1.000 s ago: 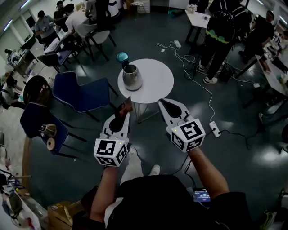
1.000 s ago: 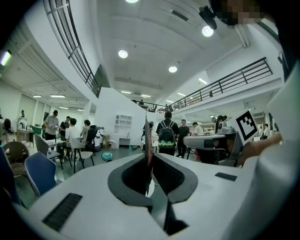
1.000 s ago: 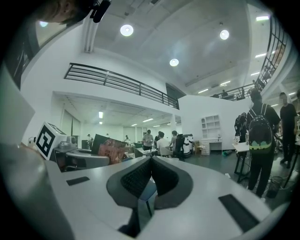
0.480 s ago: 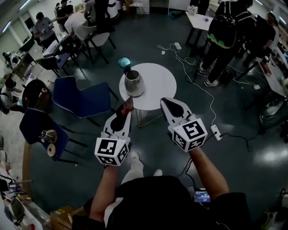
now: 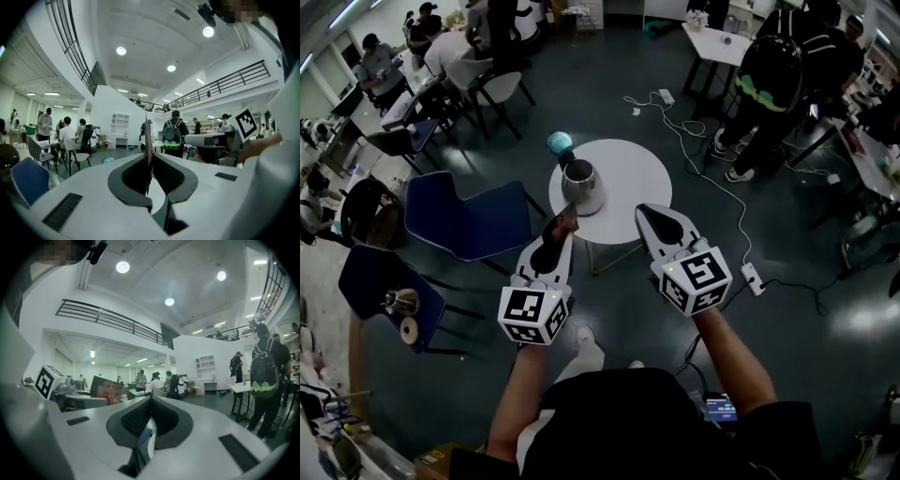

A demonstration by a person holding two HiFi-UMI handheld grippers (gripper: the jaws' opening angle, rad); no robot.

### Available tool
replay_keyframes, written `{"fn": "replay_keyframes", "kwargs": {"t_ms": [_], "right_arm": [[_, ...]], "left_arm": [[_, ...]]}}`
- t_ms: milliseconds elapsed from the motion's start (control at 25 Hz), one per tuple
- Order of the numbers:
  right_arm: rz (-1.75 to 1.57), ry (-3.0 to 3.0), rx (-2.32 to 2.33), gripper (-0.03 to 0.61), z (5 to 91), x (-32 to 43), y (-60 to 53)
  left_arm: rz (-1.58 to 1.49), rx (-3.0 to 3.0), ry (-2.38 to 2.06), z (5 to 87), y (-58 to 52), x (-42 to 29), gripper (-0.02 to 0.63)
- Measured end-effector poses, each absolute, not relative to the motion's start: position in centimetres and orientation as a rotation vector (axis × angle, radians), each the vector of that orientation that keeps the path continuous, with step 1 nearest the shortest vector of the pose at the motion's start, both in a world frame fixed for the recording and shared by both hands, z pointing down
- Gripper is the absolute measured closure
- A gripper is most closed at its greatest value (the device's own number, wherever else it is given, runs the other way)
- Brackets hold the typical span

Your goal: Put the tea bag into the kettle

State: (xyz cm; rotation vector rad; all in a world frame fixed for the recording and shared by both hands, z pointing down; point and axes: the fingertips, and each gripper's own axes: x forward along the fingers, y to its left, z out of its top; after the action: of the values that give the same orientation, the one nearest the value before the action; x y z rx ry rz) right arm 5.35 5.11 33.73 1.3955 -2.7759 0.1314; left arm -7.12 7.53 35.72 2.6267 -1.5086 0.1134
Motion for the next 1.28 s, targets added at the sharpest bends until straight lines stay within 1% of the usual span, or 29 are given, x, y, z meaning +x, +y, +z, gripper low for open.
{"fn": "replay_keyframes", "kwargs": {"t_ms": [440,760,1280], "right_arm": [[0.136,-2.747,1.43,0.56,33.9,3.1,-1.1],[0.157,-2.734,1.457,0.56,33.5,0.5,-4.4],[0.121,-2.695,1.481,0.56,34.1,-3.7,-8.3]], "left_arm": [[0.103,2.634,-1.476,36.0,1.2,-9.6,0.574],[0.074,2.662,-1.446,34.8,-2.0,-12.1,0.574],[0.106,2.691,-1.412,35.7,-6.1,-16.2,0.574]]}}
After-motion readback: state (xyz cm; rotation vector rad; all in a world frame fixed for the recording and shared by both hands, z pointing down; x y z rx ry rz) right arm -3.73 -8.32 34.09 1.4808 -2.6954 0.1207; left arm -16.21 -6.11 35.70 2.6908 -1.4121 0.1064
